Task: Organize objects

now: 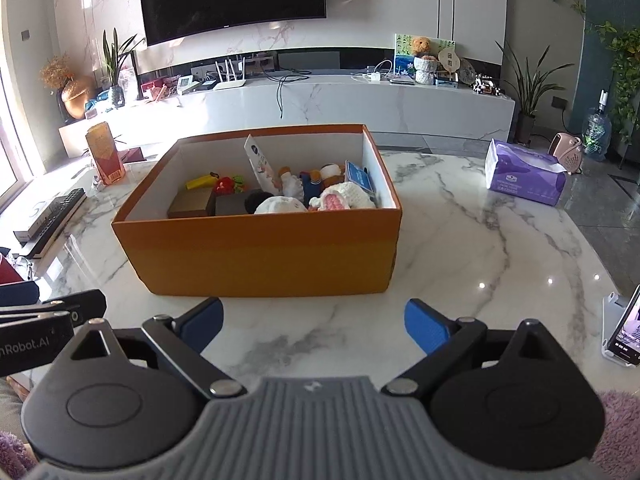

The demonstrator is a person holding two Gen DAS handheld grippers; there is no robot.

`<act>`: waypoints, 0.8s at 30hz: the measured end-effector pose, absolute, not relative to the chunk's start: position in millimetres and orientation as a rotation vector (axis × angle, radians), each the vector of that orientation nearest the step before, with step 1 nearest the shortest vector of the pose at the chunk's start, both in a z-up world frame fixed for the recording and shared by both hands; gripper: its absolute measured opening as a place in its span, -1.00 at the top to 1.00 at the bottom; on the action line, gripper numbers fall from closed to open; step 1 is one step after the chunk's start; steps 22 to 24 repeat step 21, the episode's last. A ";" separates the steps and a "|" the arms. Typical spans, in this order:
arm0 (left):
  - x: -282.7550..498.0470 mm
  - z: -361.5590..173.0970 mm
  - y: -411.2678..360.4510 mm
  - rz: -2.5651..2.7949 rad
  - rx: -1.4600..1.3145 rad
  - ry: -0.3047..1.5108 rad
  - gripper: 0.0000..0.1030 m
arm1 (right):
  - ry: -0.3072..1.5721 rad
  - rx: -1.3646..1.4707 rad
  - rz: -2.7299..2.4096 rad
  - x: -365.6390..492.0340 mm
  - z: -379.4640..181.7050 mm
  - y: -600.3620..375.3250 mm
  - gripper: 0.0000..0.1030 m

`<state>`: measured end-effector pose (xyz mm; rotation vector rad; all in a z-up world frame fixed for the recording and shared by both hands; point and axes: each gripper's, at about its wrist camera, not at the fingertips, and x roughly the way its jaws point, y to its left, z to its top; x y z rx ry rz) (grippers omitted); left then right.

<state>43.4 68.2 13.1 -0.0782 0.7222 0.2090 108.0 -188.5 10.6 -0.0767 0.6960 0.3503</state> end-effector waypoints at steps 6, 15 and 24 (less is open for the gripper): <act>44.5 11.3 66.7 0.205 -0.072 0.734 -0.82 | 0.702 -0.071 0.344 108.7 7.9 -189.6 -0.89; 43.7 12.0 65.4 0.191 -0.067 0.735 -0.82 | 0.705 -0.073 0.342 108.9 6.9 -191.5 -0.89; 43.0 12.9 65.6 0.189 -0.066 0.734 -0.82 | 0.707 -0.080 0.345 107.7 6.7 -190.9 -0.89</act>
